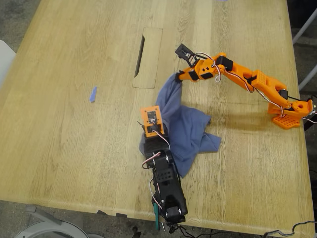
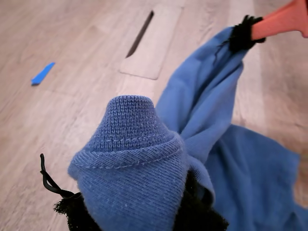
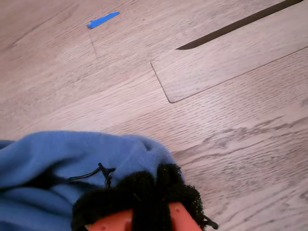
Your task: Fold a T-shirt
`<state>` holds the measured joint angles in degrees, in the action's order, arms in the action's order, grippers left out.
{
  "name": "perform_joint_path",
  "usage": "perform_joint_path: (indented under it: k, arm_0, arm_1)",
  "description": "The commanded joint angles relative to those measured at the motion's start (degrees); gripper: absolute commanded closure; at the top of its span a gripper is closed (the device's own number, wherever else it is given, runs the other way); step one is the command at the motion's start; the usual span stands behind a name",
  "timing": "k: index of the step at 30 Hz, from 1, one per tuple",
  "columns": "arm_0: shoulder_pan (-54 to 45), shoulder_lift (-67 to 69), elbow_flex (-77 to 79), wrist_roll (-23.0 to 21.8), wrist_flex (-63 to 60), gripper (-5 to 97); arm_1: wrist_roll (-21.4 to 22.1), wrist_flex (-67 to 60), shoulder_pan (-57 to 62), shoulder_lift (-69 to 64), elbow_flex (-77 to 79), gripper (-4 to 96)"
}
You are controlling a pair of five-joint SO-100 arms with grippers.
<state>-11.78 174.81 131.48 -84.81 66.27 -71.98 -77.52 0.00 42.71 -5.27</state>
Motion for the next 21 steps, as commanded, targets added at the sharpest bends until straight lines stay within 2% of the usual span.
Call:
perform_joint_path:
  k: [1, 8, 14, 21]
  arm_0:
    - [4.92, 4.39, -7.38, -0.97, 1.05, 92]
    - [12.83, 7.12, -9.32, -1.76, 3.25, 92]
    - [18.02, 10.11, -10.28, -5.89, 8.09, 92]
    - [22.24, 9.93, -14.85, -11.78, 15.47, 92]
  arm_1:
    - [0.26, -3.96, -2.29, 6.59, -2.90, 91.3]
    - [1.85, -14.94, -7.03, 10.81, -2.90, 91.3]
    - [2.64, -19.42, -10.37, 13.54, -2.02, 91.3]
    - [2.90, -19.42, -13.54, 26.89, 18.37, 91.3]
